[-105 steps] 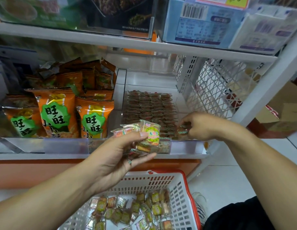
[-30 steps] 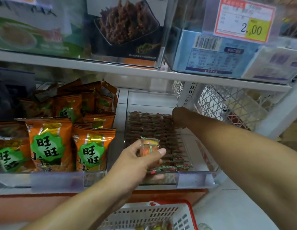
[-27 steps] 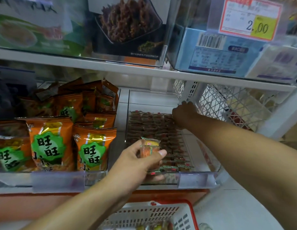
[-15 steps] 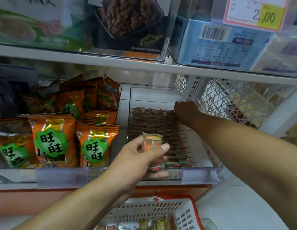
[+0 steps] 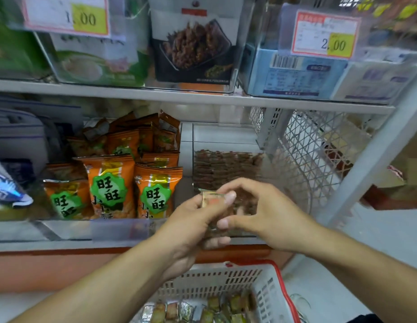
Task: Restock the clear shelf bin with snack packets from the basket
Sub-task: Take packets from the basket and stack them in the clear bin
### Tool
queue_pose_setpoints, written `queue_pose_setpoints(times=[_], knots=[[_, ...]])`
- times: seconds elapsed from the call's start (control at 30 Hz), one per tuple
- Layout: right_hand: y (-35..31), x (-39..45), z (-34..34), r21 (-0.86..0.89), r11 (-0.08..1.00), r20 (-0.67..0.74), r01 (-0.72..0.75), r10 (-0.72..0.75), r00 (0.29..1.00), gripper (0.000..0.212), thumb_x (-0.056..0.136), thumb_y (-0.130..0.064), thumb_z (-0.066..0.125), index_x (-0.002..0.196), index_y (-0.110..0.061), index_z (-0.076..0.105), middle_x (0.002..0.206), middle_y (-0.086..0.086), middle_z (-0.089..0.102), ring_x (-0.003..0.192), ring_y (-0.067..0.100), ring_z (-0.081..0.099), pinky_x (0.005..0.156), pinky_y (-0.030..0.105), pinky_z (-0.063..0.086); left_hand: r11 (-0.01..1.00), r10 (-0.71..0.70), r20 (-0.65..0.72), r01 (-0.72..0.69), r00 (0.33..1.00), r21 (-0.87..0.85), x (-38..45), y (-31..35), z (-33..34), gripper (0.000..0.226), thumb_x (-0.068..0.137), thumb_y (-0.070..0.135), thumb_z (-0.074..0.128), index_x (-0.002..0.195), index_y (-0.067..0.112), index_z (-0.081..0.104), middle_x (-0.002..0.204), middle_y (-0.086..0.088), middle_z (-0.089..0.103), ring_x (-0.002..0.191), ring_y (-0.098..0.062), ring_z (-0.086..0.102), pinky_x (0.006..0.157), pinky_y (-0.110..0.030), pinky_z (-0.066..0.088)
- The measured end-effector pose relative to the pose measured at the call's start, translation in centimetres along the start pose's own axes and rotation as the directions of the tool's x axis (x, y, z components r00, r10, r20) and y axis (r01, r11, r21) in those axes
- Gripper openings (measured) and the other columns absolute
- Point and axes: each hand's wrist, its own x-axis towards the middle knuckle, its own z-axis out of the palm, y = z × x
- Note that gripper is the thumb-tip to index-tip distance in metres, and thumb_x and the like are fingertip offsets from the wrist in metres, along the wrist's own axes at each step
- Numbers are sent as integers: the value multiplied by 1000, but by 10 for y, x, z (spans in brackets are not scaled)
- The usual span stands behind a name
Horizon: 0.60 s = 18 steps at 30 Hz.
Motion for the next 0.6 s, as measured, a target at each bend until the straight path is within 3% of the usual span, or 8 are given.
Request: queue_pose_setpoints(times=[0.1, 0.17, 0.27, 0.37, 0.47, 0.6], knots=[[11, -3, 4, 290, 948, -16, -131, 141, 990, 40, 73, -8, 88, 107, -19, 69, 77, -3, 65, 65, 15, 54, 62, 31, 48, 992, -65, 96, 75, 993, -101, -3, 3, -6, 48, 95, 55, 54, 106, 17, 82, 109, -10, 79, 83, -14, 76, 64, -32, 63], [16, -5, -1, 363, 929, -161, -75, 142, 977, 33, 71, -5, 89, 96, -16, 72, 79, 3, 68, 70, 18, 59, 67, 35, 51, 982, -80, 60, 89, 995, -168, -2, 3, -10, 46, 102, 43, 48, 101, 12, 82, 111, -17, 77, 87, -24, 77, 63, -38, 64], [19, -8, -2, 224, 960, -403, 170, -68, 913, 36, 70, 5, 83, 86, -26, 77, 94, -5, 71, 83, 13, 68, 74, 25, 54, 975, -83, 14, 84, 996, -208, -1, 0, -13, 41, 103, 33, 49, 111, 4, 76, 115, -22, 75, 89, -30, 77, 55, -39, 62], [22, -13, 7, -53, 952, -402, 300, -295, 866, 57, 74, 19, 67, 95, -31, 82, 105, -8, 63, 96, 14, 66, 77, 21, 53, 977, -54, 51, 63, 997, -204, 0, -1, -13, 41, 100, 37, 50, 109, 11, 79, 114, -18, 75, 91, -29, 77, 55, -37, 62], [27, -16, 11, -97, 945, -337, 311, -325, 883, 53, 86, 14, 63, 105, -32, 80, 109, -13, 61, 107, 14, 63, 85, 15, 49, 972, -18, 75, 35, 997, -232, 1, 2, -15, 42, 96, 41, 52, 108, 12, 80, 113, -19, 75, 90, -27, 76, 57, -37, 63], [20, -18, 12, 62, 971, -336, 232, -198, 921, 24, 91, -17, 71, 106, -35, 76, 107, -10, 63, 95, 14, 66, 77, 16, 52, 981, 3, 118, 20, 993, -194, 3, 1, -17, 45, 100, 41, 46, 113, 13, 78, 120, -18, 74, 100, -25, 75, 70, -39, 65]])
